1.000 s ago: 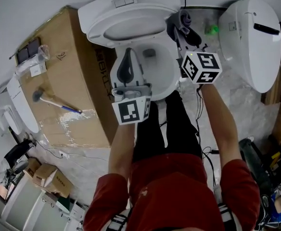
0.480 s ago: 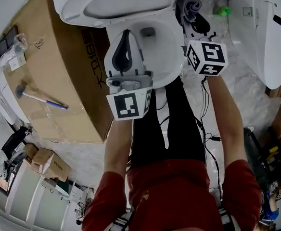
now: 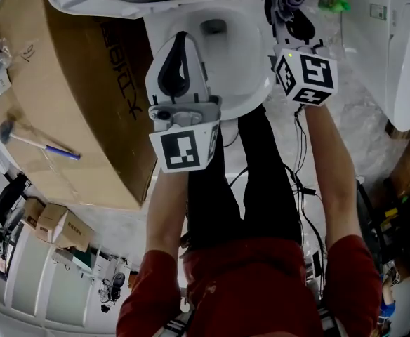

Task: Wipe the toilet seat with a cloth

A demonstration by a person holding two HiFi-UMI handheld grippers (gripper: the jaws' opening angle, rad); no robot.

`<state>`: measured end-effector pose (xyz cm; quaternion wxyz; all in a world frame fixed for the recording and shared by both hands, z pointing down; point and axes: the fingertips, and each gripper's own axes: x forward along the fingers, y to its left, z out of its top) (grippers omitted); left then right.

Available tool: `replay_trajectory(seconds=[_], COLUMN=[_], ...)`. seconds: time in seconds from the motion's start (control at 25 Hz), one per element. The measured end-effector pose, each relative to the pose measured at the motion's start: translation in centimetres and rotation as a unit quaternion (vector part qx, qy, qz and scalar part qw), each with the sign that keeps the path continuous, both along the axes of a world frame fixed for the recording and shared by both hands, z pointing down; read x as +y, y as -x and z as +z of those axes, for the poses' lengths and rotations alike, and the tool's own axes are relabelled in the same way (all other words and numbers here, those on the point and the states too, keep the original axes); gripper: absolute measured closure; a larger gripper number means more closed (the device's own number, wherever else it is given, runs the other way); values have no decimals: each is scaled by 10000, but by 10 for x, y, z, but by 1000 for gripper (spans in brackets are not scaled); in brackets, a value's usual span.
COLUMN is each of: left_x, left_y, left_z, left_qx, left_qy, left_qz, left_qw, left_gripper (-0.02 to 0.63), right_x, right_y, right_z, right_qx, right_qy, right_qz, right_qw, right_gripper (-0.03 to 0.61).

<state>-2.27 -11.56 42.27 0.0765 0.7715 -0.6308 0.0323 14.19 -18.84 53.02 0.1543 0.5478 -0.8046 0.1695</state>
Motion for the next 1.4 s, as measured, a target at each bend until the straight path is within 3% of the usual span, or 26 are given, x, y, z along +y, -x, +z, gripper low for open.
replay_trajectory(seconds=[0.16, 0.36, 0.76, 1.12, 1.4], left_x=[2, 5, 7, 8, 11], left_y=[10, 20, 37, 55, 62], left_z=[12, 24, 47, 42, 31], left_qx=[-63, -64, 53, -42, 33], left_qy=[-8, 19, 240, -7, 158], left_qz=[-23, -48, -163, -174, -261], left_qw=[10000, 10000, 9996, 9998, 9995], left_gripper=[603, 603, 603, 603, 603], right_x=[3, 10, 4, 1, 7], right_y=[5, 11, 18, 31, 36], right_z=[4, 17, 77, 86, 81], right_qx=[189, 379, 653, 659, 605], right_qy=[-349, -367, 194, 381, 500], right_qz=[97, 50, 71, 158, 154], right_qw=[9992, 9986, 9977, 9970, 9968], right_gripper=[494, 494, 495, 494, 495])
